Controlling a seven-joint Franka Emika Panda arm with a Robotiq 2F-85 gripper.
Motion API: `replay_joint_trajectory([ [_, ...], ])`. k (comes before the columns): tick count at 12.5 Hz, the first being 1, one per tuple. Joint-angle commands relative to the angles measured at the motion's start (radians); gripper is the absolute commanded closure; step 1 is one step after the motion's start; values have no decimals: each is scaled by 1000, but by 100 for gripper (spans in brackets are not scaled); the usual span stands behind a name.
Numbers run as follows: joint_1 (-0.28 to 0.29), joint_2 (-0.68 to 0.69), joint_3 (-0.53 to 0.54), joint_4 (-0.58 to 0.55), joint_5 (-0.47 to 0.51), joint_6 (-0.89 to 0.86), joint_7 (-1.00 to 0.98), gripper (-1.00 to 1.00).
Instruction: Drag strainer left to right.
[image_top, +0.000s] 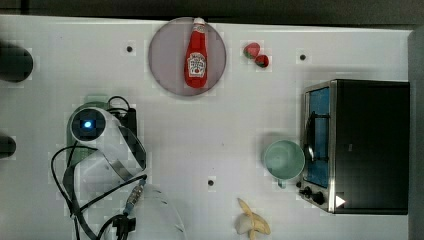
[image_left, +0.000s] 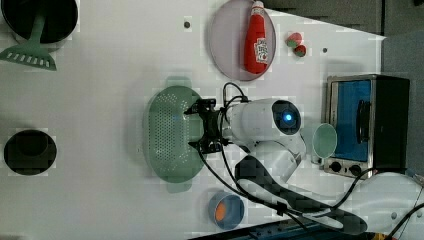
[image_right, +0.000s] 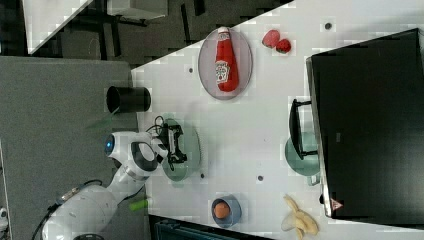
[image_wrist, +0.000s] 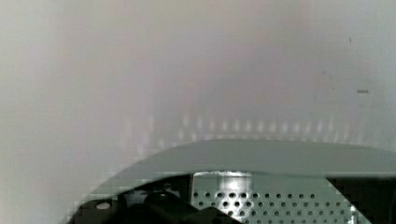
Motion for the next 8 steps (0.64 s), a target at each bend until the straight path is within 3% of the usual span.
replay_joint_trajectory([
  [1, 11, -33, -20, -18, 12, 17, 34, -100],
  [8, -29, -85, -82, -97, 1, 22, 11, -100],
])
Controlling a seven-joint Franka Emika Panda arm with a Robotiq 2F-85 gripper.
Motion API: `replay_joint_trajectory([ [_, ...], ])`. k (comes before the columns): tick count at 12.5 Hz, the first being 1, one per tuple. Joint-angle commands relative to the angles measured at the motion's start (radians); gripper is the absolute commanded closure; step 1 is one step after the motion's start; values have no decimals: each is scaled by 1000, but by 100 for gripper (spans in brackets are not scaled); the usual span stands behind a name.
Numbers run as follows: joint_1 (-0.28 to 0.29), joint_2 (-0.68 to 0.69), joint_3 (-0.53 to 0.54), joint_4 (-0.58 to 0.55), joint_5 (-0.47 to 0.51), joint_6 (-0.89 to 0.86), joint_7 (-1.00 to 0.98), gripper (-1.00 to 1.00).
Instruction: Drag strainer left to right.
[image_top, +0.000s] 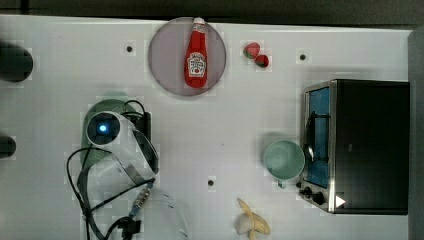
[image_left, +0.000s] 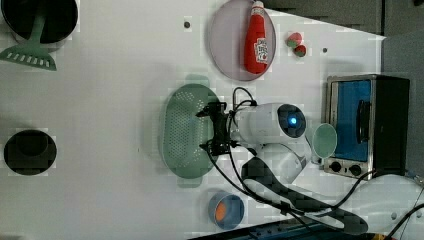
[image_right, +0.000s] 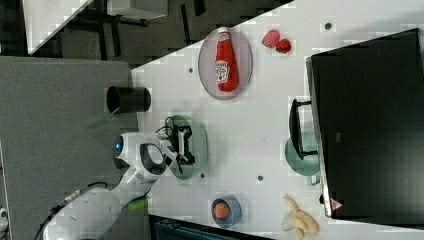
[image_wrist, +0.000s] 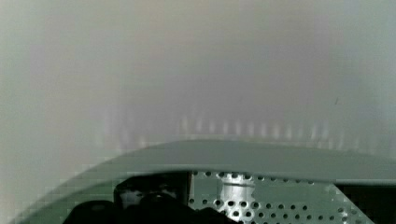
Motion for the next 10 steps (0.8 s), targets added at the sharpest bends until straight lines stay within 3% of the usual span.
replay_joint_trajectory([
  [1, -53, -72, -14, -46, 11, -3, -18, -100],
  [10, -174, -139, -99, -137, 11, 8, -211, -100],
])
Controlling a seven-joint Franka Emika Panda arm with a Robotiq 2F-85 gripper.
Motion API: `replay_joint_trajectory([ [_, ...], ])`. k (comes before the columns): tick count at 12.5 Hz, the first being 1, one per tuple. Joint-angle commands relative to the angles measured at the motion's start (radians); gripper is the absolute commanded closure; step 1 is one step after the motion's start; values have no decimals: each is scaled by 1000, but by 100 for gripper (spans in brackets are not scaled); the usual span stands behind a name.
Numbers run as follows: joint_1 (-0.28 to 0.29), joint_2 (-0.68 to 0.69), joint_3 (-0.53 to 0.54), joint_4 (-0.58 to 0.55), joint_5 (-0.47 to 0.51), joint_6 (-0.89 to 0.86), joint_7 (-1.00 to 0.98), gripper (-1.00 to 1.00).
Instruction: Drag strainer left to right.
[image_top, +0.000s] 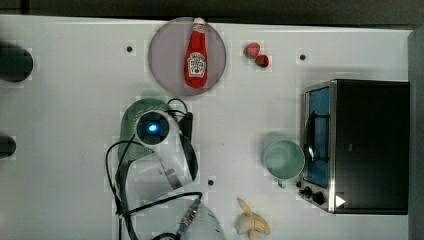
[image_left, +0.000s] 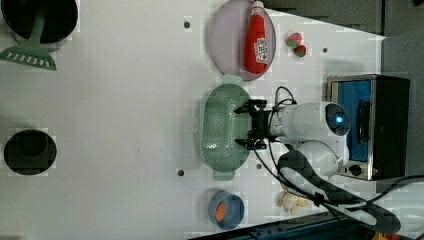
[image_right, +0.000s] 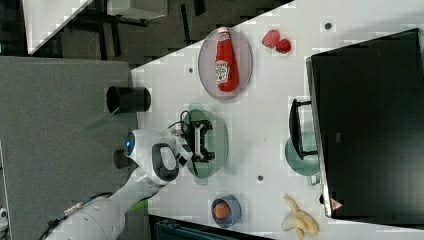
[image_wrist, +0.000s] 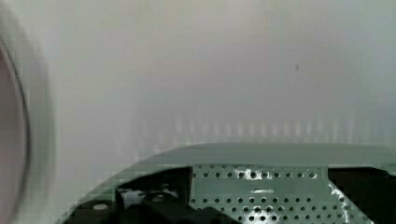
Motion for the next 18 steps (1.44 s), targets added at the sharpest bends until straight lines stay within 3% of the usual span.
replay_joint_trajectory([
  [1, -42, -2, -45, -11, -6, -5, -141, -100],
  [7, -99, -14, -133, -20, -6, 8, -242, -100],
  [18, -144, -15, -279, -19, -6, 43, -470, -100],
])
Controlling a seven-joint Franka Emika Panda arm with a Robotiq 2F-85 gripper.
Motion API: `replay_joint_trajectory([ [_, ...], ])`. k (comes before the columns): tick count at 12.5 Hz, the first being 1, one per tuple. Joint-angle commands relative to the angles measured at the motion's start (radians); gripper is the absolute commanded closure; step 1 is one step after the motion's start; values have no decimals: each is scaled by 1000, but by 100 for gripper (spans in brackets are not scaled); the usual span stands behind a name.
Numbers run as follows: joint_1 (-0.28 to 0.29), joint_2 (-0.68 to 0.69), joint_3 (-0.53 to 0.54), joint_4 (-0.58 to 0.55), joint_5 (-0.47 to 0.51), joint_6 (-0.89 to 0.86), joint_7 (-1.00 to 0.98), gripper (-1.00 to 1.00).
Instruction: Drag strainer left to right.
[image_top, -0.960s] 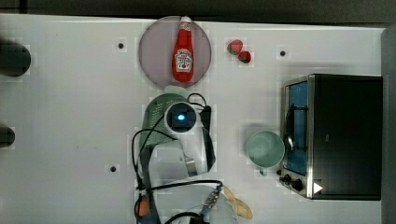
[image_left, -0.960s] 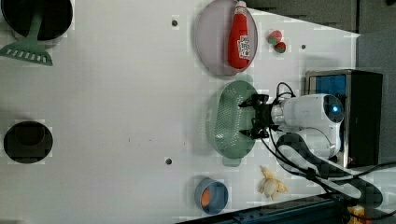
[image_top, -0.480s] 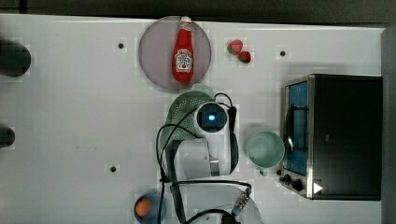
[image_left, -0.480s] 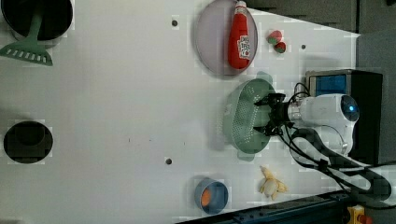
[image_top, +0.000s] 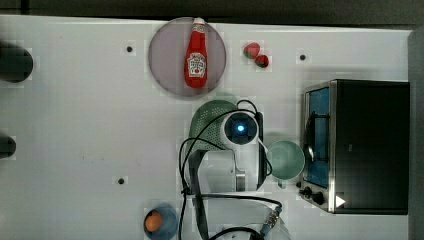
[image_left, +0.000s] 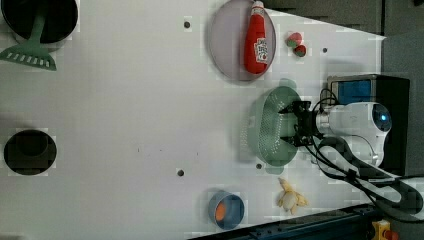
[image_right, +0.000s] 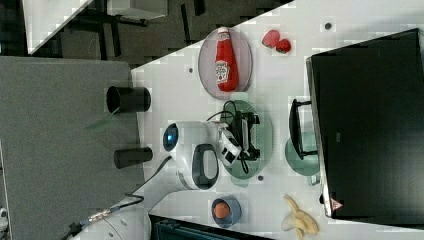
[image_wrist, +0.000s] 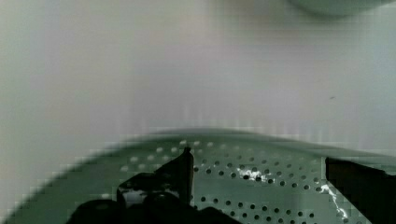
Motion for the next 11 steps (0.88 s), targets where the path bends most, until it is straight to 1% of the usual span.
replay_joint_trajectory([
  [1, -15, -2, -55, 21, -7, 11, -68, -100],
  [4, -14, -39, -34, 27, -7, 29, -101, -100],
  [7, -15, -171, 20, 30, -6, -27, -307, -100],
  [9, -14, -283, 44, 64, -5, -152, -442, -100],
  [11, -13, -381, 67, 148, -2, -346, -518, -100],
])
